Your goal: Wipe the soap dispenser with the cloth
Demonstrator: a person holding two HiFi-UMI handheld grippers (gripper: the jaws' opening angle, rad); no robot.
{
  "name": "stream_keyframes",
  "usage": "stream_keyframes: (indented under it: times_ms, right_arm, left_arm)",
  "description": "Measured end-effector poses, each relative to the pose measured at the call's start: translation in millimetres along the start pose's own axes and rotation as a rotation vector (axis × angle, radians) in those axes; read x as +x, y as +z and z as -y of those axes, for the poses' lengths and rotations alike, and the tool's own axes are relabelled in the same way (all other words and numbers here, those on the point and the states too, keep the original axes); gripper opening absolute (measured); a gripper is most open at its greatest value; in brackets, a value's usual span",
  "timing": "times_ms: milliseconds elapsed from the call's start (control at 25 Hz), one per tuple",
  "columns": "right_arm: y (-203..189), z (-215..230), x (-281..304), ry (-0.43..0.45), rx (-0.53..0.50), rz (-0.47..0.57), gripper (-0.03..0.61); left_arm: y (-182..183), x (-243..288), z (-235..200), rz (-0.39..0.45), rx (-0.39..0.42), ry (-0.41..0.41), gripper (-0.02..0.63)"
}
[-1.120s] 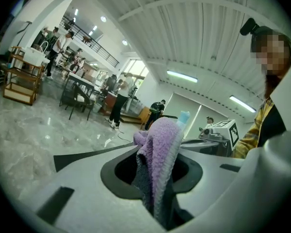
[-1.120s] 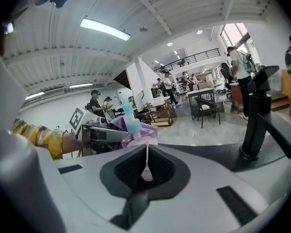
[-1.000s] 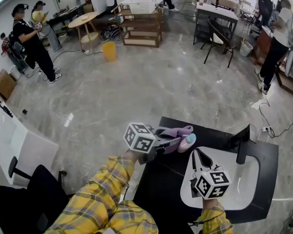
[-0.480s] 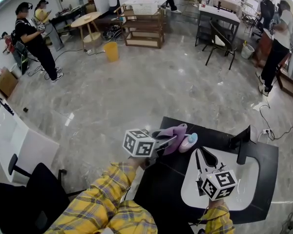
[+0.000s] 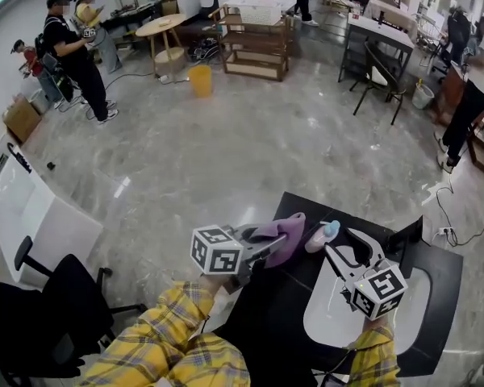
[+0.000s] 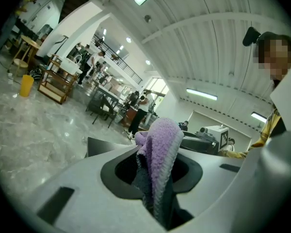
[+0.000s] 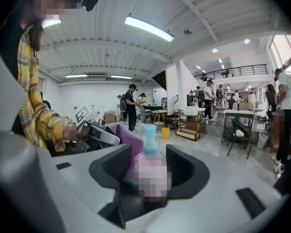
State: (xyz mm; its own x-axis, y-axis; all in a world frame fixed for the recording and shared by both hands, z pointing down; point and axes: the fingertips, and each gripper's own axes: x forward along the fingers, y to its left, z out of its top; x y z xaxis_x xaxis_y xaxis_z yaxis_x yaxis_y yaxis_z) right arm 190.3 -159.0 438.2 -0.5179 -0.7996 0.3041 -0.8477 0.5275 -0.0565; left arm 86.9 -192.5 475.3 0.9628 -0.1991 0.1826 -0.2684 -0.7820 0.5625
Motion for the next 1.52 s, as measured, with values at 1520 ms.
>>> stream_keyframes:
  times_ms: [1520]
  right_arm:
    - [0.8, -6.7, 35.9, 0.25, -0.121, -0.063, 0.107]
  left_arm:
    - [-20.6, -18.4, 20.9, -0.006, 0.002, 0.021, 0.087]
